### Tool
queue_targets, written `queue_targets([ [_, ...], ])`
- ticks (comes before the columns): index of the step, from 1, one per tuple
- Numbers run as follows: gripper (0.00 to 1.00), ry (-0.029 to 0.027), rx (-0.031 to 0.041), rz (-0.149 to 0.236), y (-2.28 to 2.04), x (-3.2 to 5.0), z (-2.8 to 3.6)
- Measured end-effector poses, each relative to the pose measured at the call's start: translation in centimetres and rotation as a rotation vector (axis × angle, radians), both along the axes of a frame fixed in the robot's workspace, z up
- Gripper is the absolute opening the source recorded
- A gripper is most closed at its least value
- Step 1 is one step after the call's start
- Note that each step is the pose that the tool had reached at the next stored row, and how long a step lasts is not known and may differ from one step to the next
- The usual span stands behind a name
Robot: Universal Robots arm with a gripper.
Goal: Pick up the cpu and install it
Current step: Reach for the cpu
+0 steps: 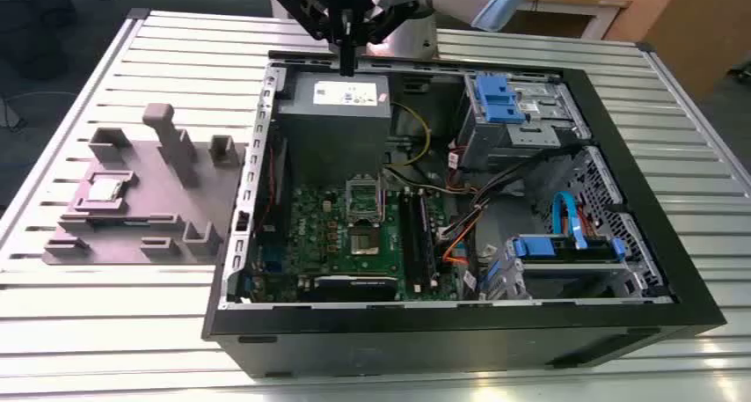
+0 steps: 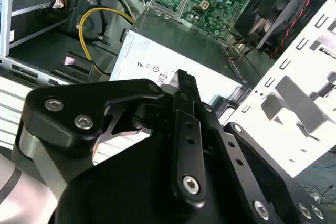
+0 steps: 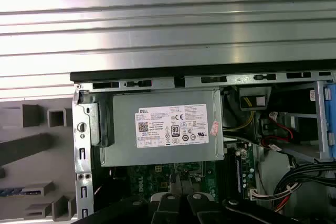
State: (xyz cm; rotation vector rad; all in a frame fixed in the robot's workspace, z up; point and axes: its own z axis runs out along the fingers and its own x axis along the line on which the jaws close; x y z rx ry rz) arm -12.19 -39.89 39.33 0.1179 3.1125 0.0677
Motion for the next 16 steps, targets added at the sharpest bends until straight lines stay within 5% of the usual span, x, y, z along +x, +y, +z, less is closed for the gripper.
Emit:
queue_targets([
  [16, 0.11, 0.0000, 0.0000, 0.000, 0.00, -0.22, 0.00],
])
